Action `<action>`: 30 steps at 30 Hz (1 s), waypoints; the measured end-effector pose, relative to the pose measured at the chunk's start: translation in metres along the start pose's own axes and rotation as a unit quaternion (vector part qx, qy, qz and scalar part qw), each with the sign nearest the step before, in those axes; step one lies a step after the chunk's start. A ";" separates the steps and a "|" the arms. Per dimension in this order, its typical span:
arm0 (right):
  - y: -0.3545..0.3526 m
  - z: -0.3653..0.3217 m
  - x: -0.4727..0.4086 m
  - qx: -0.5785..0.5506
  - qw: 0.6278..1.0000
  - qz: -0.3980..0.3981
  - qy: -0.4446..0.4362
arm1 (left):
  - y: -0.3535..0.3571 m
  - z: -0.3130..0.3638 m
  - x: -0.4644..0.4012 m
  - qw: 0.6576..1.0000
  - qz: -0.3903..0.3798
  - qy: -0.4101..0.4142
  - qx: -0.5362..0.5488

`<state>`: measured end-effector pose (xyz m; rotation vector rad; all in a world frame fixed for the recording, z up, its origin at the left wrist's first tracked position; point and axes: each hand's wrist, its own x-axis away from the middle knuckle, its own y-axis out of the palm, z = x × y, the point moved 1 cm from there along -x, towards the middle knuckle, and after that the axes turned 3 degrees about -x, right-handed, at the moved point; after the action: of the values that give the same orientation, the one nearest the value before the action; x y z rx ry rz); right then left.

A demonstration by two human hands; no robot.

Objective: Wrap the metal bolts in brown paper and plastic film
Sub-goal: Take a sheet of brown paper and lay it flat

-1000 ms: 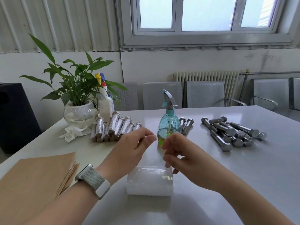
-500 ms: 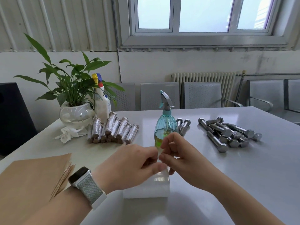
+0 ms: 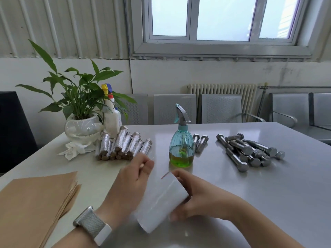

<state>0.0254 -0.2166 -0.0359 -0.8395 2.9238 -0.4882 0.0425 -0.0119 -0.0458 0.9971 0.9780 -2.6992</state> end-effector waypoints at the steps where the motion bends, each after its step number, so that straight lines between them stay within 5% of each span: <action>1: 0.005 0.000 -0.001 -0.045 0.999 0.009 -0.006 | 0.002 -0.002 0.006 0.999 0.030 -0.034 -0.011; 7: 0.034 0.001 -0.010 -0.177 0.981 0.079 -0.026 | 0.018 -0.006 0.015 0.980 0.085 -0.144 -0.108; 10: 0.025 0.003 -0.011 -0.246 0.955 0.168 -0.013 | 0.007 -0.007 0.008 0.966 0.126 -0.209 0.081; 13: 0.013 0.005 -0.011 -0.300 0.941 0.159 -0.003 | -0.002 -0.011 0.005 0.898 0.095 -0.291 0.316; 17: 0.005 0.009 -0.008 -0.357 0.925 0.126 0.030 | -0.012 -0.011 0.002 0.868 0.048 -0.290 0.400; 25: -0.019 0.014 -0.005 -0.399 0.907 0.091 0.095 | -0.024 -0.023 -0.002 0.897 0.047 -0.285 0.336; 30: -0.032 0.014 0.001 -0.416 0.904 0.056 0.085 | -0.035 -0.025 -0.006 0.964 0.060 -0.217 0.140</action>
<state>0.0428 -0.2473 -0.0389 -0.6738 3.2949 0.8055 0.0504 0.0296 -0.0378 0.4366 0.4500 -2.8198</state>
